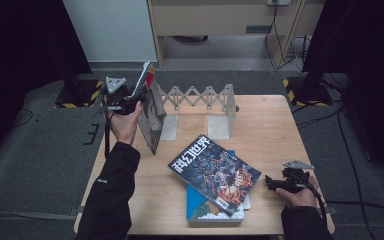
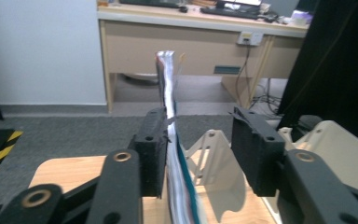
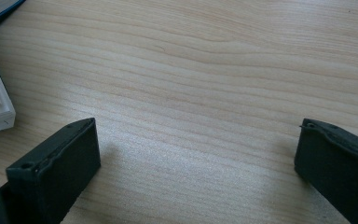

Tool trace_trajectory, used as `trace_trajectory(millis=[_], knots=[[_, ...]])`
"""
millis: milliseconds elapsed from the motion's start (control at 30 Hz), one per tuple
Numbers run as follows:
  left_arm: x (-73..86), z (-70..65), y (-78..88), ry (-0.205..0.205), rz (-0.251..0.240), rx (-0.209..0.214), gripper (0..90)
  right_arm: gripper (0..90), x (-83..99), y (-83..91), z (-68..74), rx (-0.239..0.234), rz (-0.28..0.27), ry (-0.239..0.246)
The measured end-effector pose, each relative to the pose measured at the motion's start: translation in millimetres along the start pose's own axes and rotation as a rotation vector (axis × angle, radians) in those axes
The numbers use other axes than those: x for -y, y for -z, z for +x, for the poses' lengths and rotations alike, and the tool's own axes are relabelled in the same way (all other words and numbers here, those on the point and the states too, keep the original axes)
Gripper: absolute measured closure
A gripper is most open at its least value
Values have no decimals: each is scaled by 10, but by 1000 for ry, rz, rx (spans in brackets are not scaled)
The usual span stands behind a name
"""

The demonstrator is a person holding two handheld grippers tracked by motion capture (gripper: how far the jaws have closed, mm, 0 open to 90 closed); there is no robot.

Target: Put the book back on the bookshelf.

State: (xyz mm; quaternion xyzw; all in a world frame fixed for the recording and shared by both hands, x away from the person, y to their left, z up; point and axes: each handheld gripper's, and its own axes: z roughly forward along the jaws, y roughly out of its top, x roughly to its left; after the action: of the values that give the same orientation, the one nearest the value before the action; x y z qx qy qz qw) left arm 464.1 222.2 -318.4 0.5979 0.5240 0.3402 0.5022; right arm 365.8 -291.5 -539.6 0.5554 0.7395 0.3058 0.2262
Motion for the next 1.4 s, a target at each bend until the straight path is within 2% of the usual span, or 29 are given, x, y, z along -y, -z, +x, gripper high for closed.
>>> trace_trajectory(millis=[200,267,367,400,500,733,900,1067,1200,1233,1333,1367,1400], knots=[[9,-29,184,-19,-39,47,456,3,0,-1,-1,0,-2,0],[21,-38,218,-26,-43,50,443,3,0,-2,-1,1,-2,2],[74,-43,298,-39,-44,68,391,5,-1,3,-4,-3,1,0],[115,-51,340,-53,-57,71,372,5,-1,3,-5,-4,1,-2],[182,-50,424,-64,-80,85,354,6,-1,3,-5,-4,1,-2],[227,33,575,-57,-99,72,329,6,-1,4,-6,-5,1,-1],[256,77,640,-44,-97,72,328,6,-1,4,-6,-4,1,-1],[331,94,737,-58,-92,77,320,9,0,5,-8,-5,0,-1],[416,97,784,-66,-69,105,320,36,5,15,-14,-3,-5,-4],[476,103,796,-62,-52,128,319,58,4,24,-21,1,-7,-8],[550,99,798,-67,-34,137,296,97,-7,41,-30,5,3,-10],[636,98,798,-71,-24,143,295,114,-11,47,-33,6,6,-8],[636,98,798,-71,-24,143,289,114,-11,47,-33,6,6,-8]])
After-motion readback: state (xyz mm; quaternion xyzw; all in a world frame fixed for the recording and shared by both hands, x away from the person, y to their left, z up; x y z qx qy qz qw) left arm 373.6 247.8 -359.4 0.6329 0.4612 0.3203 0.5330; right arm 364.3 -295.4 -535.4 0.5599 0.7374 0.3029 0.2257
